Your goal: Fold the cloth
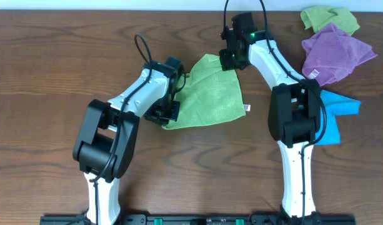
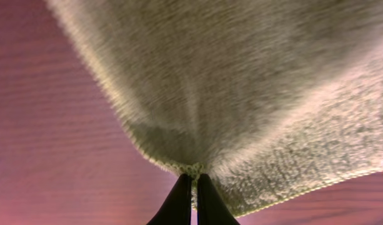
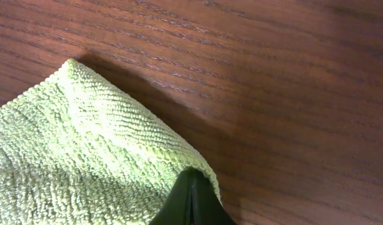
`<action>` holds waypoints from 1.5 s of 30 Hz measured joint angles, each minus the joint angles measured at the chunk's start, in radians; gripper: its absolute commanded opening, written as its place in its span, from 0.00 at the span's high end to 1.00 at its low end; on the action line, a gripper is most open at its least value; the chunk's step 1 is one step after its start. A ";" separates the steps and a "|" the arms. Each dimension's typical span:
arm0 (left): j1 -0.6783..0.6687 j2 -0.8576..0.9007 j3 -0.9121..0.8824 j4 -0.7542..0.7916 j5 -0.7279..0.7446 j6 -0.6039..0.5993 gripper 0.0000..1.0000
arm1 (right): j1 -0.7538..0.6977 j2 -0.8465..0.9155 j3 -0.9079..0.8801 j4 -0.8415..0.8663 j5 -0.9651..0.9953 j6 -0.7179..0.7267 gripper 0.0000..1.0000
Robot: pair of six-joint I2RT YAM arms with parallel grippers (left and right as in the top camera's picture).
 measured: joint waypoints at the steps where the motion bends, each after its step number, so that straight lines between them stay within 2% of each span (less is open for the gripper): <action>1: 0.002 0.000 0.000 -0.008 -0.003 -0.006 0.94 | 0.000 0.000 0.000 0.000 0.000 0.000 0.99; 13: 0.002 0.000 0.000 -0.130 -0.102 -0.065 0.94 | 0.000 0.000 0.000 0.000 0.000 0.000 0.99; 14: 0.002 0.000 0.000 -0.130 -0.108 -0.068 0.87 | 0.000 0.000 0.000 0.001 0.000 0.000 0.99; 15: 0.002 0.000 0.000 -0.132 -0.111 -0.069 0.74 | 0.000 0.000 0.000 0.001 0.000 0.000 0.99; 16: 0.002 0.000 0.000 -0.135 -0.113 -0.069 0.71 | 0.000 0.000 0.000 0.001 0.000 0.000 0.99; 24: 0.003 0.000 0.034 -0.143 -0.085 -0.060 0.68 | 0.000 0.000 0.000 0.003 -0.001 0.000 0.99; 27: 0.008 -0.004 0.138 -0.117 -0.092 -0.043 0.53 | 0.000 0.000 -0.001 0.003 -0.003 0.000 0.99; 31: 0.036 -0.039 0.234 0.004 -0.108 -0.006 0.53 | -0.004 0.000 -0.001 0.003 -0.014 0.000 0.99; 36: 0.079 -0.056 0.251 0.086 -0.105 0.015 0.52 | -0.006 0.000 -0.001 0.003 -0.023 0.000 0.99; 37: 0.085 -0.051 0.251 0.088 -0.098 0.016 0.52 | -0.006 -0.001 -0.001 0.003 -0.023 0.000 0.92; 38: 0.089 -0.046 0.251 0.090 -0.090 0.016 0.52 | -0.006 -0.002 -0.001 0.002 -0.022 0.006 0.79; 40: 0.091 -0.031 0.251 0.092 -0.057 0.017 0.53 | -0.006 -0.005 0.000 -0.003 -0.026 0.009 0.72; 43: 0.087 -0.003 0.249 0.094 0.012 0.019 0.56 | -0.006 -0.008 0.004 -0.018 -0.027 0.010 0.53; 45: 0.080 0.010 0.237 0.095 0.051 0.019 0.60 | -0.006 -0.011 0.004 -0.020 -0.027 0.009 0.50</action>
